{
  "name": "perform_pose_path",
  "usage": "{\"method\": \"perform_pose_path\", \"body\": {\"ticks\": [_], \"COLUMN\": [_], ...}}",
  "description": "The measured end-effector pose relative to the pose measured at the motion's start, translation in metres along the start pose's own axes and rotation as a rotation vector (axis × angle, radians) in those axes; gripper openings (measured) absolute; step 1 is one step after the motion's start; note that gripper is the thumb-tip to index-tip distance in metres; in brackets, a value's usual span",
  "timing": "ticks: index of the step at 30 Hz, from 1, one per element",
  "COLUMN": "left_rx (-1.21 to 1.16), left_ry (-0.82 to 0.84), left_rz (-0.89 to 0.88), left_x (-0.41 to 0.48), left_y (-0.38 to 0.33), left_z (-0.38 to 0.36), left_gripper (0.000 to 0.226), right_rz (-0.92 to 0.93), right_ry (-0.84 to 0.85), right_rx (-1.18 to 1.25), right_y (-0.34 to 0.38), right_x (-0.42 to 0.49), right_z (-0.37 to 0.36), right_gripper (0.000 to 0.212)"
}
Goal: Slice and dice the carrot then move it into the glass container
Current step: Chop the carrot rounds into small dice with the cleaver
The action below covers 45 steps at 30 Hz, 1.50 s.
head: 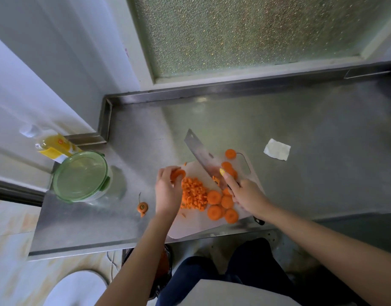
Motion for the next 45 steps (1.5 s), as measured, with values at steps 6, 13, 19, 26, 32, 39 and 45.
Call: {"method": "perform_pose_path", "body": {"ticks": [6,13,19,26,32,39,45], "left_rx": [-0.08,-0.182,-0.151,-0.17,-0.185,-0.069,0.066], "left_ry": [-0.235,-0.299,-0.245,-0.153,-0.077,-0.084,-0.044], "left_rz": [0.116,0.176,0.217,0.311,0.507,0.518,0.473], "left_x": [-0.009,-0.03,-0.048,-0.05,-0.051,-0.049,-0.053], "left_y": [0.02,0.042,0.046,0.05,0.059,0.057,0.056], "left_z": [0.056,0.082,0.075,0.046,0.019,0.003,-0.001], "left_gripper": [0.01,0.018,0.022,0.017,0.01,0.011,0.029], "right_rz": [0.049,0.074,0.082,-0.059,0.01,-0.003,0.048], "right_ry": [0.167,0.251,0.074,0.056,0.043,0.076,0.082], "right_rx": [-0.091,-0.165,-0.134,-0.169,-0.169,-0.184,-0.305], "right_y": [0.028,0.031,0.029,0.007,0.014,0.003,0.009], "right_x": [-0.022,-0.038,-0.034,-0.022,-0.019,-0.009,-0.003], "right_z": [-0.046,-0.1,-0.092,-0.071,-0.06,-0.067,-0.068], "right_gripper": [0.051,0.049,0.029,0.031,0.018,0.04,0.048]}}
Point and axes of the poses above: each hand's wrist, its own x-axis towards the middle knuckle, its own z-axis out of the back of the hand, y = z × x, the point moved 6 cm from there along x, towards the middle knuckle, and after that the axes turned 15 degrees about -x, right-handed, at the moved point
